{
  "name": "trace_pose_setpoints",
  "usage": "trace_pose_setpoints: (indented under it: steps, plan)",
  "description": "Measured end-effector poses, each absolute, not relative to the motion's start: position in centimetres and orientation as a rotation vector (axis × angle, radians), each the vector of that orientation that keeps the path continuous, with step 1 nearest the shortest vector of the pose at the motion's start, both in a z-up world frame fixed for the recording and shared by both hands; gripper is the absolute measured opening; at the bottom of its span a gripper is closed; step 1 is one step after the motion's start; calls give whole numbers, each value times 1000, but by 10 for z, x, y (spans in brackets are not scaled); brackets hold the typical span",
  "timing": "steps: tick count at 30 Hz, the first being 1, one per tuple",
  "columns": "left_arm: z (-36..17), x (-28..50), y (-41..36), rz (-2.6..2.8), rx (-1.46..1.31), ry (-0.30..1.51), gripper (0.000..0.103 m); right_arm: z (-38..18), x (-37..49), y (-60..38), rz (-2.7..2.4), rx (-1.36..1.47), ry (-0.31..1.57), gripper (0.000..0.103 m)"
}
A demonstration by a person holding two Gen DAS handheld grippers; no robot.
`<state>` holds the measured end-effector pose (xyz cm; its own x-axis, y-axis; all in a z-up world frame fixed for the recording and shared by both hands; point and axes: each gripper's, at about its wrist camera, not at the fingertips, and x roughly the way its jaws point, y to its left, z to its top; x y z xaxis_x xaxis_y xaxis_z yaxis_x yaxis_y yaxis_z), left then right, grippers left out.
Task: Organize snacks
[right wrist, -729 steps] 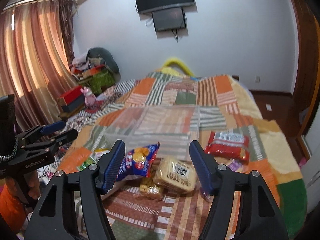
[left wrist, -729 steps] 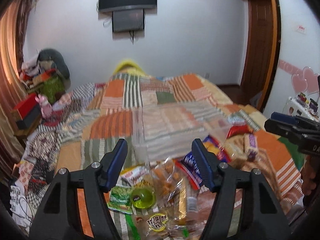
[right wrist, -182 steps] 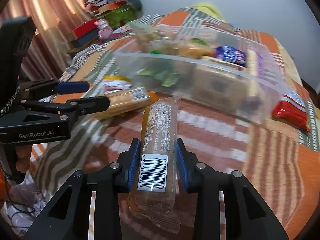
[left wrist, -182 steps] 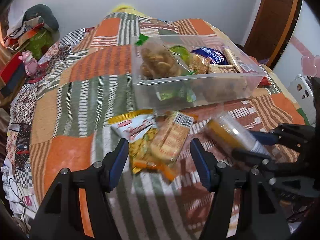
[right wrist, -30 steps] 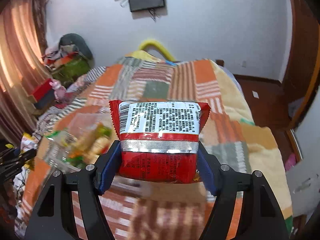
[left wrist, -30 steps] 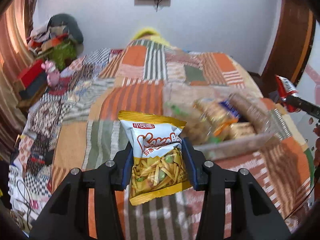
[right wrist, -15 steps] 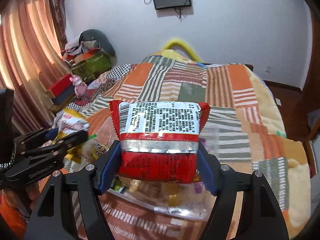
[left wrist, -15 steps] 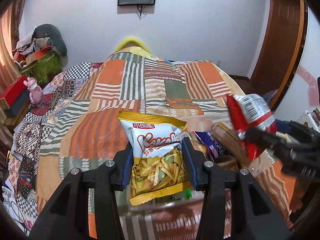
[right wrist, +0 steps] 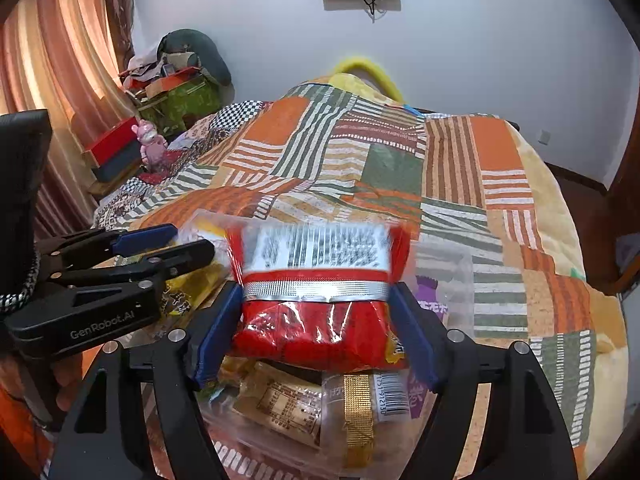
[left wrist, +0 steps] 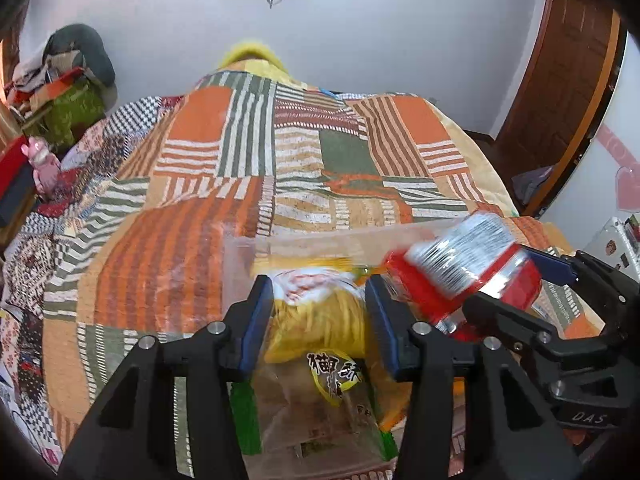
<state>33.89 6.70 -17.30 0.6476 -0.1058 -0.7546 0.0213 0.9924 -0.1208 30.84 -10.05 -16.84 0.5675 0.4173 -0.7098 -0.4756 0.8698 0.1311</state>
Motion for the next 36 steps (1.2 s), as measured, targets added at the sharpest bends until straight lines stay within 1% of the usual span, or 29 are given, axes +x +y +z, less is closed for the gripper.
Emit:
trace_pose_setpoints:
  steps: [1, 2, 8, 14, 22, 27, 29, 32, 34, 36]
  plan:
    - [-173, 339, 67, -73, -107, 866, 54, -167, 307, -100, 524, -85, 810, 73]
    - [-173, 337, 67, -71, -105, 862, 55, -167, 306, -100, 525, -86, 810, 73]
    - [-152, 316, 67, -65, -98, 817, 55, -154, 296, -113, 547, -42, 806, 73]
    - [-100, 269, 62, -47, -72, 690, 55, -111, 267, -135, 549, -18, 722, 73]
    - [-28, 190, 50, -55, -82, 501, 55, -39, 199, -168, 529, 12, 535, 73]
    - [11, 135, 32, -65, -50, 370, 62, -6, 156, -183, 519, 26, 416, 75]
    - [18, 122, 28, -63, -44, 335, 67, 2, 143, -187, 520, 38, 384, 76]
    - [28, 101, 21, -65, -40, 286, 71, 11, 126, -191, 519, 46, 346, 77]
    - [32, 91, 17, -70, -31, 267, 75, 12, 119, -190, 516, 41, 328, 80]
    - [34, 83, 14, -64, -17, 251, 82, 12, 114, -188, 508, 42, 320, 85]
